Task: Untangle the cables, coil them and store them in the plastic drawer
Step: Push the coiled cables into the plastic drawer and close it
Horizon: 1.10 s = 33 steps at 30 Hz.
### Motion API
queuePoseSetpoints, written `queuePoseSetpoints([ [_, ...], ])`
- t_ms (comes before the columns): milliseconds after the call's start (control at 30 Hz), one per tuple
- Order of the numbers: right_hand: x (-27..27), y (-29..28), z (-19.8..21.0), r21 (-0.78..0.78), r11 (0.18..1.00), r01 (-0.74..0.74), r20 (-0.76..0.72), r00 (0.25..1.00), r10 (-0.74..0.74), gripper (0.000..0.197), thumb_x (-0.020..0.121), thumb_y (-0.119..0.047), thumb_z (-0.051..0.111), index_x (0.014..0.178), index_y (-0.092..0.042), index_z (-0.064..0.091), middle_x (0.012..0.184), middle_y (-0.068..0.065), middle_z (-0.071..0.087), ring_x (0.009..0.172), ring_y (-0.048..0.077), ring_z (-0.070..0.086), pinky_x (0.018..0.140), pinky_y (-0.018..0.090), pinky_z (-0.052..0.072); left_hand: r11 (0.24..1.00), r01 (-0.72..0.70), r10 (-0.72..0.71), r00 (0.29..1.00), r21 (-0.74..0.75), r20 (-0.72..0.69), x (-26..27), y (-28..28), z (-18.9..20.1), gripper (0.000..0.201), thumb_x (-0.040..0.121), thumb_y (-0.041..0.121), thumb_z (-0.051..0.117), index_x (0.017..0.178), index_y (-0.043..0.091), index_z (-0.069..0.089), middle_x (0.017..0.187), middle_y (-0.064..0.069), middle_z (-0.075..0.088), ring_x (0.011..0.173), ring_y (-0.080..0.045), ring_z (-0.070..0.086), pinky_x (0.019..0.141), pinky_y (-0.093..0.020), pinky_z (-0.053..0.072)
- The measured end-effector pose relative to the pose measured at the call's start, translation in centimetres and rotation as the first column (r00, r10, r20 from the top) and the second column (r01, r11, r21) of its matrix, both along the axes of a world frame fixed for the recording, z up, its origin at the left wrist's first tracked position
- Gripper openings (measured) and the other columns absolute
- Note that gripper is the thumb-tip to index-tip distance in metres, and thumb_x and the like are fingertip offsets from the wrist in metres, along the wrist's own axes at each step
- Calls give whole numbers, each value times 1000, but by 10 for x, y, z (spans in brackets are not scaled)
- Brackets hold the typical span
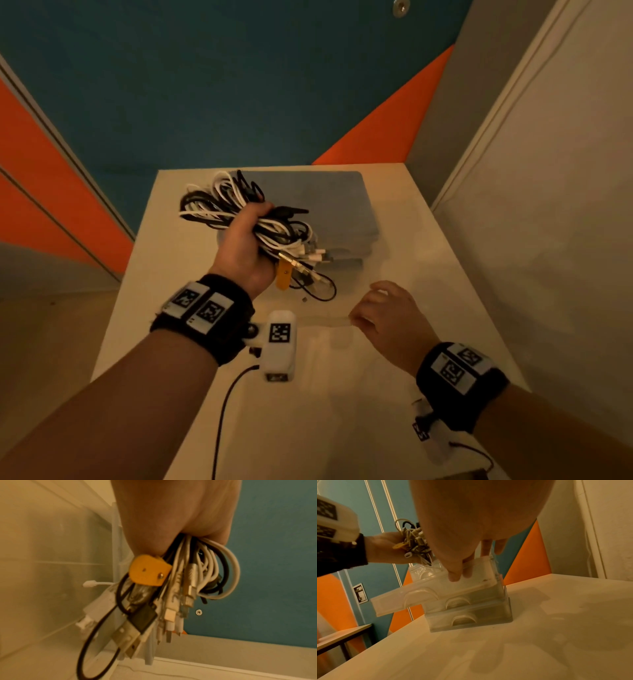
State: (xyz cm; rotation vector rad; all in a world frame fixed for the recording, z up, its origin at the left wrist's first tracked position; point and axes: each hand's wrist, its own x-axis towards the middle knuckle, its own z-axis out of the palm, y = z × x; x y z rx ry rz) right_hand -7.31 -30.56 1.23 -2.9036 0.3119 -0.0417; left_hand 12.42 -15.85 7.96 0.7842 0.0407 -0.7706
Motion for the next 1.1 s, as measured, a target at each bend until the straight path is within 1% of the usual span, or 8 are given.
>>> queuePoseSetpoints([
  [233,-8,5,-3,153,985,-78,13,997,77,27,90,-31,50,92,-16,73,89,1,69,105,24,56,109,32,34,1000,-19,19,1000,-1,15,3,-2,-8,18,88,20,59,102,9,59,89,-9,65,93,-32,63,97,-52,51],
  [333,-8,2,0,171,982,-81,8,997,81,16,91,-20,59,94,-13,73,92,3,68,108,24,55,110,19,20,1000,-18,18,1000,-4,23,2,0,-7,11,91,19,56,95,10,61,83,-8,68,82,-28,66,92,-51,53],
  [600,-7,0,1,201,978,-64,-57,995,77,17,95,-18,56,102,-13,70,104,4,66,125,22,44,108,12,10,999,-33,33,999,21,10,-1,5,-2,19,90,18,57,106,7,55,81,-9,67,73,-25,66,75,-43,57],
  [733,-12,-3,3,199,978,-57,-43,997,67,23,93,-29,60,112,-19,67,118,-2,62,134,16,36,109,18,19,998,-42,40,998,47,45,-7,12,8,10,93,14,54,87,8,59,75,-8,65,68,-23,65,74,-40,57],
  [833,-19,-13,13,201,979,-15,166,986,-19,22,91,-25,62,112,-19,67,118,-3,60,129,14,41,107,21,27,978,-120,80,971,169,226,-14,19,23,9,91,6,59,83,7,61,66,-7,64,58,-22,65,61,-36,55],
  [900,-21,-26,21,182,983,29,268,960,-78,21,90,-25,58,107,-19,68,113,1,62,123,17,46,104,25,34,934,-194,30,879,299,476,-18,22,31,12,88,1,63,81,11,61,61,-2,63,55,-18,64,53,-32,52],
  [967,-18,-40,29,171,983,70,310,943,-121,24,88,-26,53,105,-18,69,109,6,63,118,22,50,102,22,32,888,-239,-132,687,394,715,-22,21,41,21,85,-2,65,84,19,62,70,4,64,60,-6,62,55,-27,51],
  [1100,-7,-53,53,278,956,93,401,893,-204,24,89,-15,50,107,-18,65,105,-5,55,104,7,50,94,18,36,771,-166,-532,361,615,765,-29,5,35,32,79,6,69,97,31,59,88,16,62,81,4,59,70,-8,44],
])
